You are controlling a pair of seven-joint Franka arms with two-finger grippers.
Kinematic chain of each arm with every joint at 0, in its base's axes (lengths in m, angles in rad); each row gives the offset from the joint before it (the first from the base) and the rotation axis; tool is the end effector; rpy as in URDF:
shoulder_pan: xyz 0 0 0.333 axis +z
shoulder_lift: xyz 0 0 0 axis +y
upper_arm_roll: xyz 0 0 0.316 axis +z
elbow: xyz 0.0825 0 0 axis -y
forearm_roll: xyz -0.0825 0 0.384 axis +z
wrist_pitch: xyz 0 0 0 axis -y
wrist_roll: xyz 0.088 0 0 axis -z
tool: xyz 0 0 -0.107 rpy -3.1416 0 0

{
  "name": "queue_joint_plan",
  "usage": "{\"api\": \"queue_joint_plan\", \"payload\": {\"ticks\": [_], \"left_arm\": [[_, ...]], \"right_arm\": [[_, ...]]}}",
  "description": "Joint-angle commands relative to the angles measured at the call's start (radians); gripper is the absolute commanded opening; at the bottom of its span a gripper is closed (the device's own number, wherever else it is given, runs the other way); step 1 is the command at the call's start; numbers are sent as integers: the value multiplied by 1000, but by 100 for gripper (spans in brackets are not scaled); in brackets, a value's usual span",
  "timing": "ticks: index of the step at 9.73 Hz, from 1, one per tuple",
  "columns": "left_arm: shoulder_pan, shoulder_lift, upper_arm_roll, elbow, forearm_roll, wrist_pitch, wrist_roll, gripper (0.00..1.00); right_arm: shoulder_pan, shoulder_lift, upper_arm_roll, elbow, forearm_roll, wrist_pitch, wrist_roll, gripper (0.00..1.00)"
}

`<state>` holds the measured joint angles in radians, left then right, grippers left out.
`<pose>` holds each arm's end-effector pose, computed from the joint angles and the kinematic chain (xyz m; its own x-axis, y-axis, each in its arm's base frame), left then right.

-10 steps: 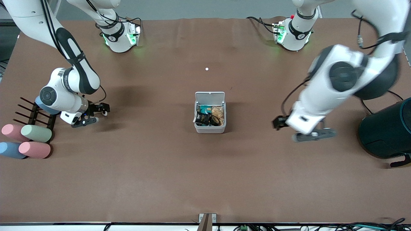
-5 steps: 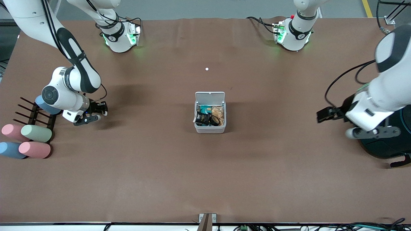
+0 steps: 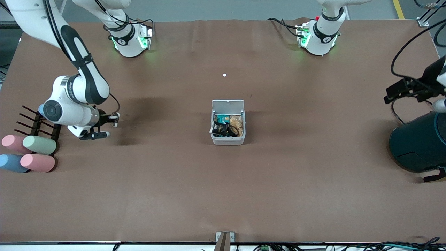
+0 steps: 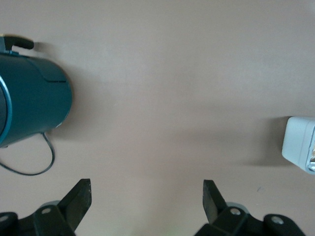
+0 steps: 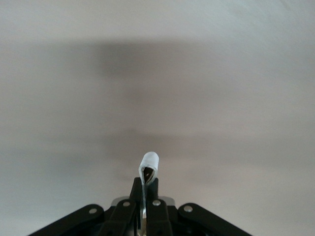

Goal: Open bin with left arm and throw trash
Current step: 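Carry the white clip over the bin and release it with the right gripper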

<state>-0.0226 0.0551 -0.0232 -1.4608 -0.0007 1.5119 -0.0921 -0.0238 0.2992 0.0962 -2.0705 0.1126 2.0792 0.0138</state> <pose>0.5657 -0.0256 0.6401 0.9989 0.0463 -0.0042 0.0463 -0.9989 0.0016 0.5511 0.0452 0.2664 0.9569 0.0050 -0.2902 -0.0259 -0.9944 -0.1026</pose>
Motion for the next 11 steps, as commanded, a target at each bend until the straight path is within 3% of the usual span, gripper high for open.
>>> {"api": "queue_joint_plan", "payload": {"ticks": [1, 4, 7, 11], "left_arm": [[-54, -112, 69, -170, -13, 76, 52, 100], [-33, -100, 71, -124, -5, 79, 54, 100], [-19, -86, 72, -87, -4, 67, 55, 100], [-22, -63, 68, -70, 1, 65, 48, 100]], "right_arm": [[115, -6, 11, 212, 60, -184, 256, 0], [287, 38, 11, 447, 157, -208, 582, 0], [430, 260, 10, 744, 176, -199, 927, 0], [557, 346, 7, 784, 168, -44, 1086, 2]]}}
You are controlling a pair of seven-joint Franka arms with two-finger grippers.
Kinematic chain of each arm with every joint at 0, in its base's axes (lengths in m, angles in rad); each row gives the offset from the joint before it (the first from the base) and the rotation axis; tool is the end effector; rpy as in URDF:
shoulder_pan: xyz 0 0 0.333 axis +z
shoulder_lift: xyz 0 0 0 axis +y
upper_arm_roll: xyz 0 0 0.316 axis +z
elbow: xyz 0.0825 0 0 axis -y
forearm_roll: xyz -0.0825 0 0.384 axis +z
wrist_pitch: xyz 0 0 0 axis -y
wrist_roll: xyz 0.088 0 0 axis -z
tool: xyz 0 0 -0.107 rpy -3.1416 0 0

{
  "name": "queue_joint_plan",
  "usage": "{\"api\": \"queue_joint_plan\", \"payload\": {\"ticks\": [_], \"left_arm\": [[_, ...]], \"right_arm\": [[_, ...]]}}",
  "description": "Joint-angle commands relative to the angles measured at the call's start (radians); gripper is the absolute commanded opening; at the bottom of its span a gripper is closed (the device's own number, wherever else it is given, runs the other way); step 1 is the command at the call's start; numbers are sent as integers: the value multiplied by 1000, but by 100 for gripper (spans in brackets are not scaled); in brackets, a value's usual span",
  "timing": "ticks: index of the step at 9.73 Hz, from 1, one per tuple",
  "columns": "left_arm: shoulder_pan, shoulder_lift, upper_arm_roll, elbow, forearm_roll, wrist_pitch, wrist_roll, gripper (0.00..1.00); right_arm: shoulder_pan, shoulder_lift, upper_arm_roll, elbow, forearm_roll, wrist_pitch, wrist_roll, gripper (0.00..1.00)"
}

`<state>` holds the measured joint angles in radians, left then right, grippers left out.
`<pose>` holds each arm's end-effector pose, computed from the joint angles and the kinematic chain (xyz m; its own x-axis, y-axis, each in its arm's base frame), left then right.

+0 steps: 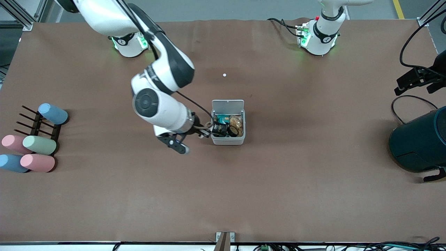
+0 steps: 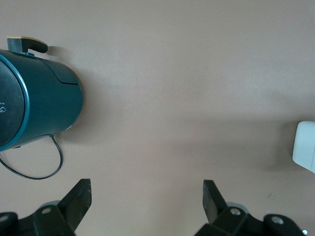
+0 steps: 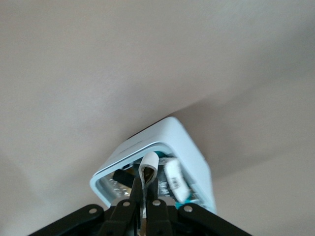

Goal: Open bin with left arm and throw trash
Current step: 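Carry the white clip over the bin and release it with the right gripper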

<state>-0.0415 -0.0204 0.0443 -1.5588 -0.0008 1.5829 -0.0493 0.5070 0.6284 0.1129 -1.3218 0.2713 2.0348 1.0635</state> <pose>0.5498 0.0017 0.6425 0.9977 0.0521 0.0443 0.0520 -0.9986 0.0039 0.6022 0.4252 0.3804 0.8256 -0.5097 -0.2419 -0.5573 -0.8039 -0.2079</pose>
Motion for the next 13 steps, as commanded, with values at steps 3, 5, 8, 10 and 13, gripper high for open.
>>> {"api": "queue_joint_plan", "payload": {"ticks": [3, 5, 8, 10, 13], "left_arm": [[3, 14, 0, 37, 1, -8, 3, 100], [-6, 14, 2, 39, 2, -6, 3, 100], [-6, 16, 0, 39, 2, -9, 5, 100], [-8, 16, 0, 39, 2, -9, 5, 100], [-8, 16, 0, 39, 2, -9, 3, 100]], "right_arm": [[102, 46, -13, 29, -39, 5, 36, 2], [122, 66, -13, 23, -52, 5, 38, 3], [126, 80, -13, 21, -76, 5, 38, 6], [130, 90, -13, 22, -86, 5, 38, 9], [128, 90, -15, 23, -87, 25, 39, 22]]}}
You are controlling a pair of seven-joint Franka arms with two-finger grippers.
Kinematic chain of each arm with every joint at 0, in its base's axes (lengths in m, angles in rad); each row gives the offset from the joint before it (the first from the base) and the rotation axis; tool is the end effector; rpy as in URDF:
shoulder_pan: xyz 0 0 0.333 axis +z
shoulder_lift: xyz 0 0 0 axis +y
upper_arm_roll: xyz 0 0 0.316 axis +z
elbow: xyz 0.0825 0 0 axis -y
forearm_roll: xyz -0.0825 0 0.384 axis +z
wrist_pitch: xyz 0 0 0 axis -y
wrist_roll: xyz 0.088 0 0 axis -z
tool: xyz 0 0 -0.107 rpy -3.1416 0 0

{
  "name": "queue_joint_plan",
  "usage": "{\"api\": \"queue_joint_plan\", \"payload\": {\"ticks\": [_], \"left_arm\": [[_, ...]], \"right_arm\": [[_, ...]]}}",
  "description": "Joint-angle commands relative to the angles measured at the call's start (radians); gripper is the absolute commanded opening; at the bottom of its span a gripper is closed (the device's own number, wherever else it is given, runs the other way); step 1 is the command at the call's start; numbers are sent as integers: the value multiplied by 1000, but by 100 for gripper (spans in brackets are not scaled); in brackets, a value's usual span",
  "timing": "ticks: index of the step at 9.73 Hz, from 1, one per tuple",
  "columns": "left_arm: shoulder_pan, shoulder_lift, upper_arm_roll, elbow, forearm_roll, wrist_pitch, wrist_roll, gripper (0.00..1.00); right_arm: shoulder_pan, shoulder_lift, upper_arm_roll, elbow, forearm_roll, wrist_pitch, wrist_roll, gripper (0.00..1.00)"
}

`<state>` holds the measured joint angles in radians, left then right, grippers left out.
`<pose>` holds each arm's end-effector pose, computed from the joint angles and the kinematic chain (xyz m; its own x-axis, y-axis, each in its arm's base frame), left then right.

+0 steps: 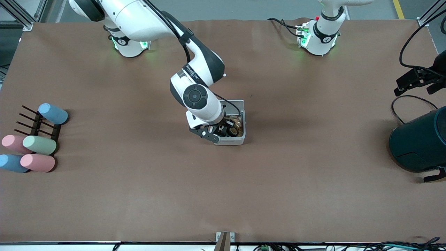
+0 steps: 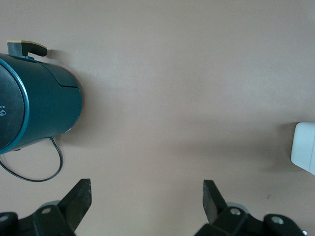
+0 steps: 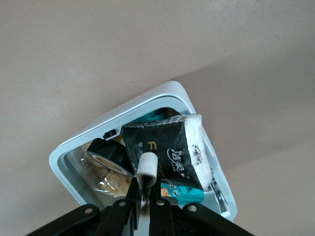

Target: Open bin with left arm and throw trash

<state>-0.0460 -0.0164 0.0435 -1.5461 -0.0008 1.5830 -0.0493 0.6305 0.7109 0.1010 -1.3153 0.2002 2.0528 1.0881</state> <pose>0.5512 -0.0012 0.6463 0.9975 0.0468 0.0531 0.0467 -0.9989 0.0041 0.5560 0.4902 0.3228 0.8768 -0.4334 -0.2083 -0.4634 -0.8772 -0.1258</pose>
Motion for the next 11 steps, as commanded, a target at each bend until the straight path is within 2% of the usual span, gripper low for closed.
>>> {"api": "queue_joint_plan", "payload": {"ticks": [1, 6, 8, 11], "left_arm": [[-3, 12, 1, 26, 2, -9, 3, 100], [-6, 12, -1, 26, 2, -11, 3, 100], [-6, 12, -1, 26, 2, -11, 3, 100], [-8, 12, -1, 26, 2, -11, 3, 100]], "right_arm": [[3, 9, -3, 16, -16, 9, 15, 31], [-15, -7, -3, 22, -10, -6, 9, 43], [-38, -25, -1, 27, -5, -130, 4, 45], [-58, -113, 0, 18, -4, -242, -2, 45]]}}
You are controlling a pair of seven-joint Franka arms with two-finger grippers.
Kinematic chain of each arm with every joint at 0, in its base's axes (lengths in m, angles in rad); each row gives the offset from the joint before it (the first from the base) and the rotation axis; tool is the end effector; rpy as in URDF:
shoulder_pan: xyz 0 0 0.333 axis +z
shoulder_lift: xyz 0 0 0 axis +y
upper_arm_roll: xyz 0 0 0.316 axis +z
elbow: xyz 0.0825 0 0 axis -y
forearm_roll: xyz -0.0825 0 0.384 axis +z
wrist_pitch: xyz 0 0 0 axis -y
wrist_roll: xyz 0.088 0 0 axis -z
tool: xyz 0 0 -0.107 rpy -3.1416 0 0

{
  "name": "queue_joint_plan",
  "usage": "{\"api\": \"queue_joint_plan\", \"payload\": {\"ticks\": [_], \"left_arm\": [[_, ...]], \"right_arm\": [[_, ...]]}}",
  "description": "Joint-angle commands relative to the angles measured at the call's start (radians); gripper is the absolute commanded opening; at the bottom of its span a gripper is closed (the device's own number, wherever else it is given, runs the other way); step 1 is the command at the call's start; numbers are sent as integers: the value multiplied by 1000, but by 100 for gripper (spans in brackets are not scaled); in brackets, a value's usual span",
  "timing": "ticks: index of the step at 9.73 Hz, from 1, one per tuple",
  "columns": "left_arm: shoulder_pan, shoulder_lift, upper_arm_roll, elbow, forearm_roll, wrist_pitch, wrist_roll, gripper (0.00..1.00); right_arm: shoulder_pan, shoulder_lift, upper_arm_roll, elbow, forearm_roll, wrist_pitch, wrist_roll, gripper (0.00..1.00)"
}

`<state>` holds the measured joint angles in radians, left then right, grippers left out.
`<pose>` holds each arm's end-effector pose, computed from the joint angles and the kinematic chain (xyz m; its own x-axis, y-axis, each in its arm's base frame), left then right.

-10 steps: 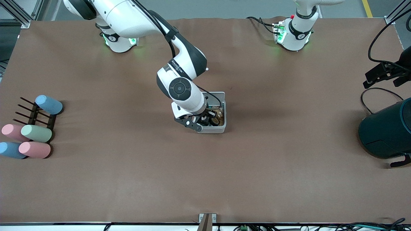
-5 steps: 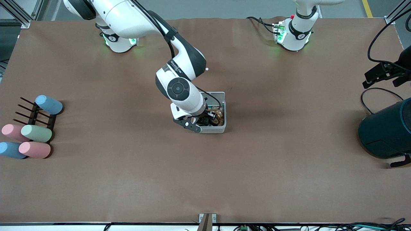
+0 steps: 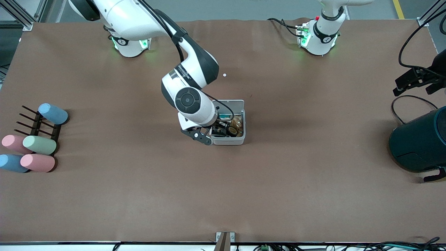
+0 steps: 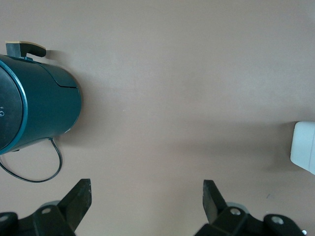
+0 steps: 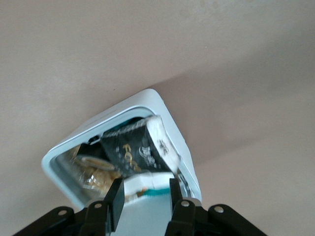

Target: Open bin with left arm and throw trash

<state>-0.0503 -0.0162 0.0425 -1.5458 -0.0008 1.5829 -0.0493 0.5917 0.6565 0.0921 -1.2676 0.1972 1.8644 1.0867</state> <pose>0.5512 -0.0042 0.6464 0.9977 0.0415 0.0531 0.0414 -0.9991 0.0041 0.5657 0.4599 0.3691 0.8622 -0.4451 -0.2420 -0.4697 -0.8813 -0.0527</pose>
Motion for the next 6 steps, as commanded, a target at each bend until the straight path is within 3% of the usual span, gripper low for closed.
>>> {"api": "queue_joint_plan", "payload": {"ticks": [1, 4, 6], "left_arm": [[-2, 12, 0, 26, 2, -11, 3, 100], [-2, 12, 0, 26, 2, -11, 3, 100], [-2, 12, 0, 26, 2, -11, 3, 100]], "right_arm": [[-27, -81, 9, -30, -1, -69, -2, 45], [-113, -165, 8, -32, -1, -202, -52, 45], [-258, -283, 8, -61, -1, -368, -231, 45]]}}
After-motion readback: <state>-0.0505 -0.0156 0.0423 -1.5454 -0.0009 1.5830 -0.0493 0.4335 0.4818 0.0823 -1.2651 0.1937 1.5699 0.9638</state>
